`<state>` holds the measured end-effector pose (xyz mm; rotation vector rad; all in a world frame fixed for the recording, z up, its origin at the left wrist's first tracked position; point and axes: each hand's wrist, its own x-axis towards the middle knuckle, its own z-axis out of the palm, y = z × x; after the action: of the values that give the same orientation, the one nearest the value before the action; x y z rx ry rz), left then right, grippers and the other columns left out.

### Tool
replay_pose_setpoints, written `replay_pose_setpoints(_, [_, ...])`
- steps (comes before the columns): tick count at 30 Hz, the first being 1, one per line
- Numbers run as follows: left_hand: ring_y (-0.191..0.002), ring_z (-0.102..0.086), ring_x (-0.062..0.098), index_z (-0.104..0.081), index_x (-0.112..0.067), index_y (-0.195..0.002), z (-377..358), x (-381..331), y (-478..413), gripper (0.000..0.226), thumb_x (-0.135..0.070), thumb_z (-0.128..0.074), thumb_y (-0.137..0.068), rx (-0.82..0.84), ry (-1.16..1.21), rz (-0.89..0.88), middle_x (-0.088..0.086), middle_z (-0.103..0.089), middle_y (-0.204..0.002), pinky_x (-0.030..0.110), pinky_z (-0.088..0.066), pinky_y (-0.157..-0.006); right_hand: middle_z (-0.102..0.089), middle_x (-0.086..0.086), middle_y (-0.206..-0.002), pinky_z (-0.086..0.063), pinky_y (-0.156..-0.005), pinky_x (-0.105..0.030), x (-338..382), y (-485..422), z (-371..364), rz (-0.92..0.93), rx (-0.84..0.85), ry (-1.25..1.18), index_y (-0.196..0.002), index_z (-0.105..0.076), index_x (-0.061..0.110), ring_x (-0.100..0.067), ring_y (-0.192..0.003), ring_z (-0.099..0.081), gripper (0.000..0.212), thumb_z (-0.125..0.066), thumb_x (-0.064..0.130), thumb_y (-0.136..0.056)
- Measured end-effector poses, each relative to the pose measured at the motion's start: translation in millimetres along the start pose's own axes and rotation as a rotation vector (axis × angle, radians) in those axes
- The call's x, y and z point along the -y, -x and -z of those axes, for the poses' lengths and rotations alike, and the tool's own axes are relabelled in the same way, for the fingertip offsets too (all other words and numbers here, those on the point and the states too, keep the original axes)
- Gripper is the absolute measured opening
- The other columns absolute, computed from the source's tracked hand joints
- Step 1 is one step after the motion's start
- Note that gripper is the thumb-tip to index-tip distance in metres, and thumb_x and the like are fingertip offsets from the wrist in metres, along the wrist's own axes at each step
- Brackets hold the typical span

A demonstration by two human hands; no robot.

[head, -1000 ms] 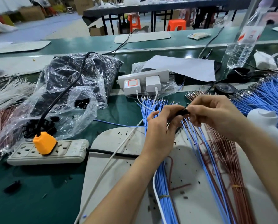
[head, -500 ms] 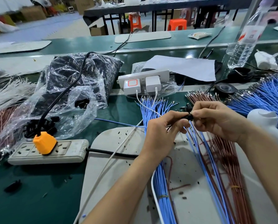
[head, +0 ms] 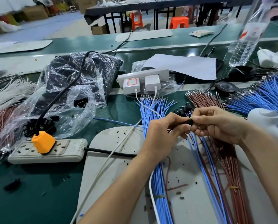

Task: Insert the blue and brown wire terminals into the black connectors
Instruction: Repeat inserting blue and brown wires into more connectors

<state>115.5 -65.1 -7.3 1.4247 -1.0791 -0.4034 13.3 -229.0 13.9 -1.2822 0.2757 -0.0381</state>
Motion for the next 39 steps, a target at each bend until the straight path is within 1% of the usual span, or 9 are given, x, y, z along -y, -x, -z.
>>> replay_pose_setpoints(6, [-0.061, -0.064, 0.000, -0.067, 0.000, -0.098, -1, 0, 0, 0.013, 0.001, -0.066, -0.085, 0.003, 0.014, 0.006, -0.008, -0.066, -0.073, 0.004, -0.044, -0.073, -0.065, -0.016, -0.067, -0.053, -0.049, -0.019, -3, -1, -1, -0.039, 0.017, -0.068, -0.065, -0.064, 0.008, -0.017, -0.055, -0.064, 0.041, -0.096, 0.026, -0.046])
replay_pose_setpoints(11, [-0.063, -0.063, 0.007, -0.065, -0.006, -0.099, 3, 0, -3, 0.012, -0.002, -0.063, -0.088, -0.014, 0.138, 0.040, -0.004, -0.068, -0.075, 0.017, -0.050, -0.069, -0.065, -0.010, -0.064, -0.051, -0.049, -0.017, -5, -6, -13, -0.029, -0.030, -0.126, -0.069, -0.068, 0.010, -0.011, -0.053, -0.061, 0.050, -0.097, 0.036, -0.038])
replay_pose_setpoints(18, [-0.086, -0.064, 0.004, -0.069, -0.014, -0.109, 4, -2, -4, 0.022, -0.006, -0.060, -0.090, -0.022, 0.205, -0.078, 0.000, -0.071, -0.098, 0.016, -0.047, -0.079, -0.065, -0.006, -0.070, -0.054, -0.056, -0.019, -13, -8, -24, -0.039, 0.049, -0.365, -0.101, -0.069, 0.001, -0.009, -0.060, -0.063, 0.076, -0.095, 0.042, -0.042])
replay_pose_setpoints(20, [-0.083, -0.066, 0.017, -0.070, -0.017, -0.108, 2, -1, -4, 0.022, -0.009, -0.059, -0.090, -0.015, 0.221, -0.072, -0.002, -0.071, -0.094, 0.030, -0.053, -0.077, -0.064, -0.005, -0.066, -0.053, -0.053, -0.018, -14, -8, -24, -0.051, 0.080, -0.389, -0.104, -0.063, -0.001, -0.009, -0.057, -0.062, 0.082, -0.094, 0.043, -0.043])
replay_pose_setpoints(22, [-0.084, -0.065, 0.031, -0.070, -0.022, -0.106, 1, -1, -4, 0.023, -0.011, -0.059, -0.090, 0.000, 0.214, -0.066, -0.001, -0.072, -0.092, 0.048, -0.053, -0.079, -0.064, -0.005, -0.064, -0.053, -0.054, -0.017, -14, -8, -24, -0.039, 0.085, -0.356, -0.097, -0.071, 0.002, -0.009, -0.056, -0.061, 0.073, -0.094, 0.045, -0.042])
replay_pose_setpoints(27, [-0.064, -0.057, -0.003, -0.068, -0.031, -0.103, 3, -3, -5, 0.028, -0.008, -0.057, -0.092, -0.013, 0.187, -0.038, -0.014, -0.067, -0.079, 0.011, -0.045, -0.060, -0.063, -0.010, -0.070, -0.055, -0.057, -0.021, -11, -13, -30, 0.035, 0.024, -0.294, -0.094, -0.071, -0.003, -0.011, -0.057, -0.063, 0.073, -0.095, 0.044, -0.043])
replay_pose_setpoints(32, [-0.052, -0.048, 0.011, -0.052, -0.050, -0.119, 14, -15, -7, 0.045, -0.014, -0.059, -0.093, -0.038, -0.043, 0.116, -0.005, -0.058, -0.061, 0.021, -0.037, -0.052, -0.064, -0.002, -0.066, -0.056, -0.062, -0.019, 11, -1, -20, 0.265, 0.018, -0.449, -0.088, -0.073, 0.005, -0.009, -0.060, -0.063, 0.054, -0.089, 0.044, -0.054])
replay_pose_setpoints(36, [-0.039, -0.048, 0.004, -0.064, -0.031, -0.102, 31, -47, 3, 0.028, -0.006, -0.054, -0.095, 0.044, -0.118, 0.161, -0.010, -0.065, -0.061, 0.021, -0.048, -0.049, -0.056, 0.005, -0.061, -0.045, -0.055, -0.014, 28, 15, 12, 0.466, -0.330, -0.730, -0.084, -0.068, 0.012, -0.005, -0.057, -0.049, 0.029, -0.062, 0.040, -0.084])
replay_pose_setpoints(39, [-0.040, -0.054, 0.005, -0.066, -0.021, -0.108, 34, -79, 17, 0.021, -0.009, -0.053, -0.096, 0.282, -0.301, 0.210, -0.009, -0.068, -0.068, 0.019, -0.047, -0.048, -0.058, 0.000, -0.070, -0.046, -0.048, -0.015, 25, 12, 19, 0.420, -0.614, -0.631, -0.084, -0.064, 0.010, -0.005, -0.053, -0.051, 0.029, -0.054, 0.037, -0.092])
